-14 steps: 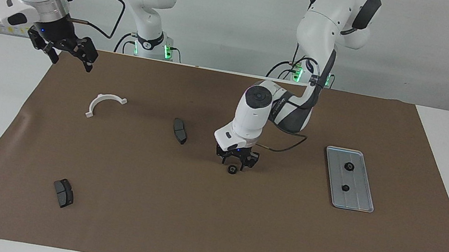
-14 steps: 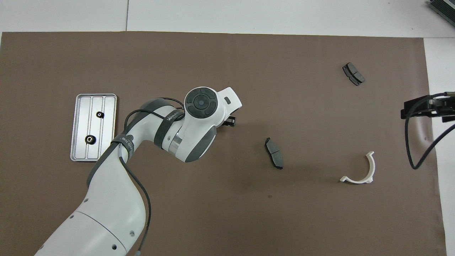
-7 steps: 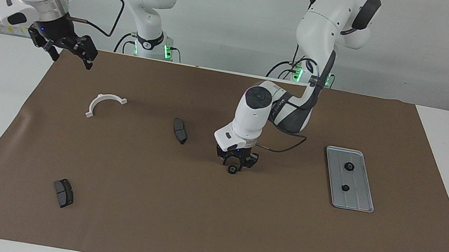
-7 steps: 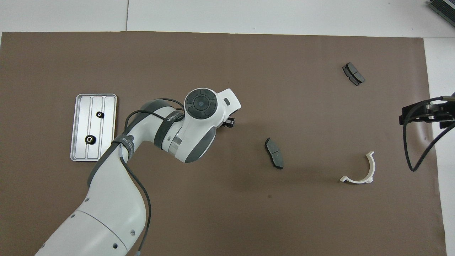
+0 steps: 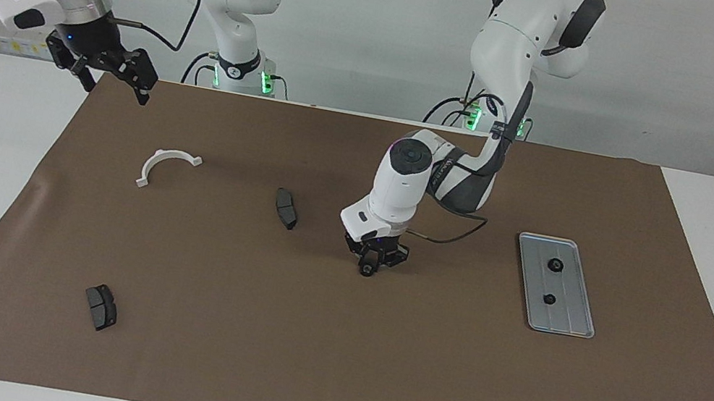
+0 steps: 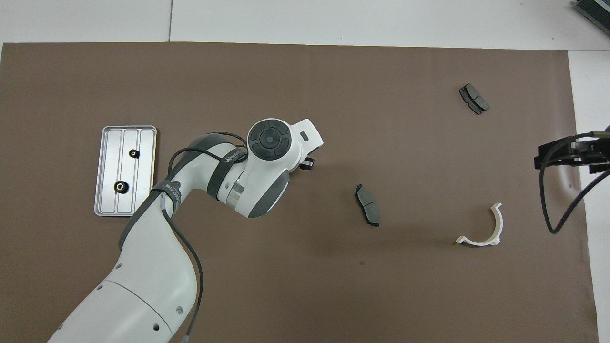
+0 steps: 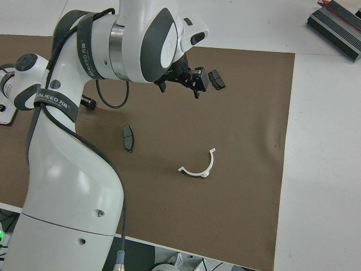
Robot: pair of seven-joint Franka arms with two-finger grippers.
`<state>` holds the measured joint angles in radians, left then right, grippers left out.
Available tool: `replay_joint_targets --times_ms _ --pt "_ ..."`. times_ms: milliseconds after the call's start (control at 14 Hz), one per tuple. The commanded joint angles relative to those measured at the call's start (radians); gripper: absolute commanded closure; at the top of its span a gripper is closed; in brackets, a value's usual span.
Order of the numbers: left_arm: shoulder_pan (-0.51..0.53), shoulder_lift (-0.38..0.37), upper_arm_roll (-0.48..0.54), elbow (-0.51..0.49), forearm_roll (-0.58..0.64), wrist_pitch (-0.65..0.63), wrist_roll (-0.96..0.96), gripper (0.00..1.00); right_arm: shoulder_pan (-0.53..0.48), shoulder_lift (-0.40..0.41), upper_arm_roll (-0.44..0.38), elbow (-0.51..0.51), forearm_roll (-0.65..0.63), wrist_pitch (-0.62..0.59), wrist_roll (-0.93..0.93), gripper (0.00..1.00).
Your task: Pick bearing gear from pile to tray
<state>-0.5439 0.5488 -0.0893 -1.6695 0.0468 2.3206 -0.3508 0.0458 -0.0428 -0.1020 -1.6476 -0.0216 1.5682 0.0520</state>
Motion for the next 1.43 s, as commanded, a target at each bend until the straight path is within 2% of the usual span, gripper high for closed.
replay_joint_targets --times_ms 0,71,286,500,643,857,1071,1357 --pt "-0.005 -0.001 0.010 -0.006 0.015 0.006 0.004 0.97 -0.006 -0.064 0.008 -0.086 0.019 0.048 -0.004 0.00" --pt "0.005 -0.001 0.008 0.005 0.013 -0.001 0.006 1.00 0.017 -0.058 0.002 -0.077 0.019 0.050 -0.004 0.00" --pt "0.031 0.005 0.014 0.049 0.001 -0.046 0.006 1.00 0.023 -0.055 -0.002 -0.067 0.020 0.036 0.009 0.00" --pt "0.149 -0.003 0.013 0.128 -0.037 -0.156 0.010 1.00 0.022 -0.057 -0.004 -0.069 0.020 0.035 0.008 0.00" --pt "0.221 -0.019 0.013 0.128 -0.041 -0.187 0.030 1.00 0.020 -0.055 -0.002 -0.069 0.020 0.042 0.008 0.00" --pt "0.355 -0.093 0.013 0.048 -0.042 -0.221 0.107 1.00 0.023 -0.054 -0.005 -0.067 0.022 0.041 0.003 0.00" --pt "0.514 -0.200 0.010 -0.112 -0.044 -0.221 0.380 1.00 0.040 -0.052 -0.047 -0.069 0.022 0.047 0.000 0.00" --pt "0.617 -0.282 0.013 -0.248 -0.044 -0.221 0.633 1.00 0.045 -0.058 -0.054 -0.077 0.022 0.046 0.005 0.00"
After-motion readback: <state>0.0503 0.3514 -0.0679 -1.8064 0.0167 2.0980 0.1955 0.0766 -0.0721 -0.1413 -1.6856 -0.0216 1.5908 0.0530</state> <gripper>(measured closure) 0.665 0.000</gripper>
